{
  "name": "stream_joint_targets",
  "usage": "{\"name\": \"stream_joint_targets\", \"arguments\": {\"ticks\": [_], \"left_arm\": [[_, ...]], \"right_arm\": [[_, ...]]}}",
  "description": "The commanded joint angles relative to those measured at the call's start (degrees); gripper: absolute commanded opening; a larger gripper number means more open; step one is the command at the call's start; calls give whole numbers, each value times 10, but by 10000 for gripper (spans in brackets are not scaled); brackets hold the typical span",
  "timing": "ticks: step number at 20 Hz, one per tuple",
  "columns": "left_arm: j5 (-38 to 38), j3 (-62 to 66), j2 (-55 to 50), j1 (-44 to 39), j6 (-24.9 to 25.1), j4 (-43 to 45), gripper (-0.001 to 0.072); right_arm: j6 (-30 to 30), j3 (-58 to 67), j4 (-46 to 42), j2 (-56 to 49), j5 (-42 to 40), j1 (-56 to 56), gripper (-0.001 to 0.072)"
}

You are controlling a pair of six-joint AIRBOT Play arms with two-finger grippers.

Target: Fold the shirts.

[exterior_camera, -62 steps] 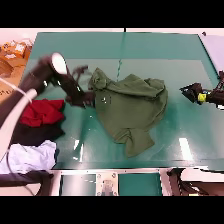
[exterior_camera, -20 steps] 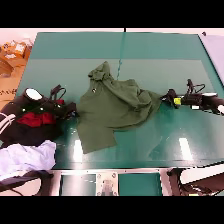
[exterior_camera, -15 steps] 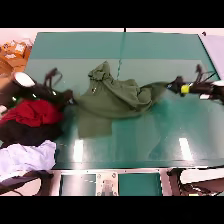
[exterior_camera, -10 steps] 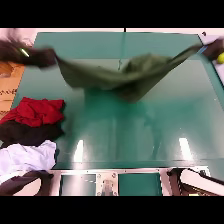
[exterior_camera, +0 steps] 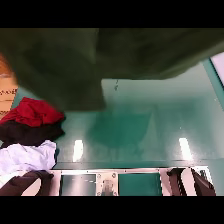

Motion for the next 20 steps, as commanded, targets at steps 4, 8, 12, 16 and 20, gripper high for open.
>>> {"name": "stream_joint_targets", "arguments": {"ticks": [4,8,12,16,20], "left_arm": [[17,-69,19,0,-16,71,24],[45,-237,-23,0,-16,44,24],[80,-372,-147,0,18,-19,24],[135,-441,-311,0,34,-27,24],[226,-441,-422,0,35,-63,24]], "right_arm": [[16,-37,-61,8,-38,-15,15],[-19,-146,-50,-89,-9,12,15],[-106,-265,-52,-231,-46,117,15],[-119,-293,-50,-420,-114,162,15],[-119,-240,-38,-570,-116,174,15]]}}
